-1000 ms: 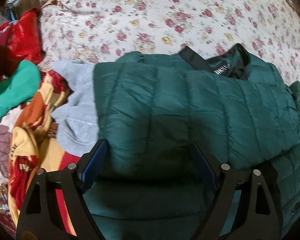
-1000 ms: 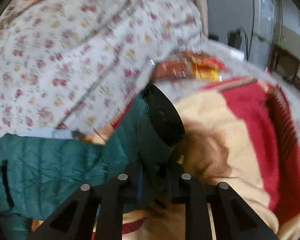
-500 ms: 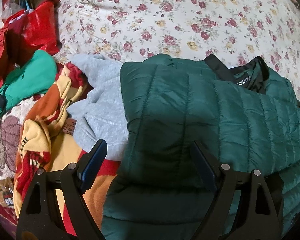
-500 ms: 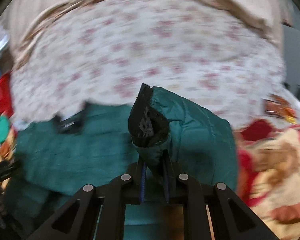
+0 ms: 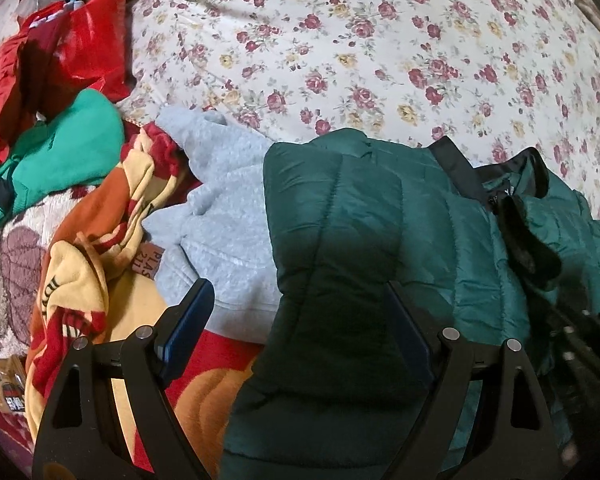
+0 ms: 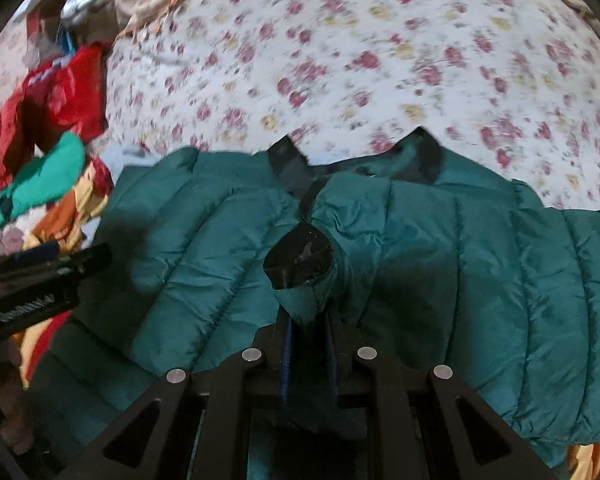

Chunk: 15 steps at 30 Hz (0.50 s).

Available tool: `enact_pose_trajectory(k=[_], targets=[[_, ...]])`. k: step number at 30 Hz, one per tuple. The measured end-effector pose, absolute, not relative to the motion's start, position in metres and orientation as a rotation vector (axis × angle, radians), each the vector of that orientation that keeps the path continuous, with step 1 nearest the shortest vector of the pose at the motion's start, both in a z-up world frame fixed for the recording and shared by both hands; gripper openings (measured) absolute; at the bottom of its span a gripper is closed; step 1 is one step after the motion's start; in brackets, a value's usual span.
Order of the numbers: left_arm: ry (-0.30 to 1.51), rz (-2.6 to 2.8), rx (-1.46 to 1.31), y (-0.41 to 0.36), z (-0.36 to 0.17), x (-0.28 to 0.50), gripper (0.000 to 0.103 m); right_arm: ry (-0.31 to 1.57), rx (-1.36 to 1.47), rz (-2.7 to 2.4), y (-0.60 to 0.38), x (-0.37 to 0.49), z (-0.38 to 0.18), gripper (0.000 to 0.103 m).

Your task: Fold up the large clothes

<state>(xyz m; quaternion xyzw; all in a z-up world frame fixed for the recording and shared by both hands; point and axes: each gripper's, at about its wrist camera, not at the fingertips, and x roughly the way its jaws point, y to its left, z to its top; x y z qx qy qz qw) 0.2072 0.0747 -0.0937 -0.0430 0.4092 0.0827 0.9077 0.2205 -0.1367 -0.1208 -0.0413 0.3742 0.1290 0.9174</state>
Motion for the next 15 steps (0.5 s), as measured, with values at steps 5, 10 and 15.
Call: enact_pose_trajectory(k=[5, 10, 15], targets=[[0.847, 0.171, -0.082, 0.073, -0.094, 0.209, 0.085, 0.769, -0.067, 0.272, -0.143, 0.224, -0.13, 0.014], [0.855, 0.173, -0.072, 0.072, -0.096, 0.211, 0.085, 0.749, -0.08, 0.32, -0.144, 0.214, -0.122, 0.048], [0.86, 0.185, -0.093, 0.082, -0.096, 0.214, 0.085, 0.723, -0.12, 0.336, -0.14, 0.198, -0.11, 0.065]])
